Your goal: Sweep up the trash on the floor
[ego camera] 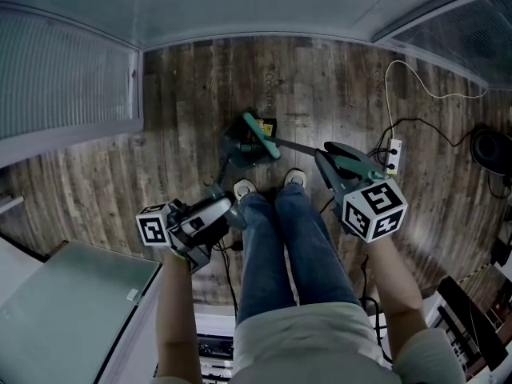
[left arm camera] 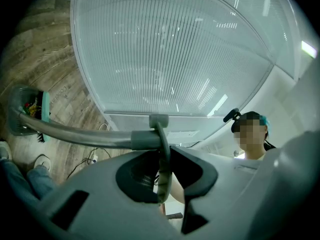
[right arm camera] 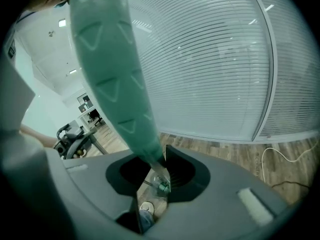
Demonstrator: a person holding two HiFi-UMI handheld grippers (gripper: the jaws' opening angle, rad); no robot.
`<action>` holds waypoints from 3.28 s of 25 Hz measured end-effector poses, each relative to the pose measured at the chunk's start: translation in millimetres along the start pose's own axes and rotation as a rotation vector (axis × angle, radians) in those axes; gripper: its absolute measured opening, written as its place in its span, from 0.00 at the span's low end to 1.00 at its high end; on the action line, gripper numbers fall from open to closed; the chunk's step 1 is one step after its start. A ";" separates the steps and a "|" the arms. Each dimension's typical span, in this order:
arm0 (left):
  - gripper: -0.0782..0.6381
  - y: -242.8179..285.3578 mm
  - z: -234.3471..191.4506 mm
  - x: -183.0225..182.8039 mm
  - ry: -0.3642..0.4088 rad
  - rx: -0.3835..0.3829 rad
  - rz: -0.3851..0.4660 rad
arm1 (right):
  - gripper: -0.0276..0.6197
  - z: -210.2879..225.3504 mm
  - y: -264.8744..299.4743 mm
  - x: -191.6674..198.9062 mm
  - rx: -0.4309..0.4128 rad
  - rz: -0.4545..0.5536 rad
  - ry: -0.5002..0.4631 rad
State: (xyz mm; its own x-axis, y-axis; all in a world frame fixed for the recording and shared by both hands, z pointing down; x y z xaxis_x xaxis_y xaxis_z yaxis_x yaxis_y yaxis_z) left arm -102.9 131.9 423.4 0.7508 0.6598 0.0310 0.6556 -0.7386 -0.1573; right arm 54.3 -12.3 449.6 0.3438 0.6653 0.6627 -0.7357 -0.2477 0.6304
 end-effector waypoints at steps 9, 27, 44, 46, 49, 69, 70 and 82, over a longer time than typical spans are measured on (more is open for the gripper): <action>0.21 -0.6 -0.7 0.0 0.011 -0.004 -0.004 | 0.19 22.9 -23.8 -8.5 0.072 0.041 0.023; 0.21 2.6 2.6 3.1 0.000 -0.040 -0.032 | 0.19 78.2 -67.3 9.0 0.309 0.091 0.071; 0.20 4.5 1.9 4.4 -0.022 -0.054 -0.042 | 0.19 105.4 -69.9 83.7 0.520 0.046 0.106; 0.20 5.3 1.4 6.9 -0.024 -0.057 -0.045 | 0.19 103.6 -72.7 95.3 0.517 0.026 0.114; 0.20 4.4 -0.4 8.7 -0.024 -0.060 -0.050 | 0.19 99.1 -71.9 102.8 0.501 0.027 0.127; 0.20 -3.8 -4.9 5.7 -0.101 -0.120 0.038 | 0.19 107.0 -56.2 105.8 0.505 0.002 0.147; 0.20 -3.1 -4.1 5.0 -0.098 -0.121 0.036 | 0.19 107.8 -56.4 104.3 0.509 0.003 0.151; 0.20 0.4 -3.1 7.6 -0.105 -0.115 0.012 | 0.19 110.2 -57.1 101.6 0.531 0.027 0.208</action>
State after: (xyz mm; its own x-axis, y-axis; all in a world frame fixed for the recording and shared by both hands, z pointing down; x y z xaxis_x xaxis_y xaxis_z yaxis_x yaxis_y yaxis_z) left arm -96.7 136.2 426.6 0.7497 0.6576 -0.0746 0.6564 -0.7532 -0.0429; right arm 195.6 -8.2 525.5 0.1674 0.7650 0.6219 -0.3296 -0.5511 0.7666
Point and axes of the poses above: the fingertips, and each gripper's own axes: y forward along the fingers, z to its right, x out of its underside, the point moved 2 cm from there along -y, backward along the fingers, and after that the axes turned 4 degrees about y, right-handed, at the moved point
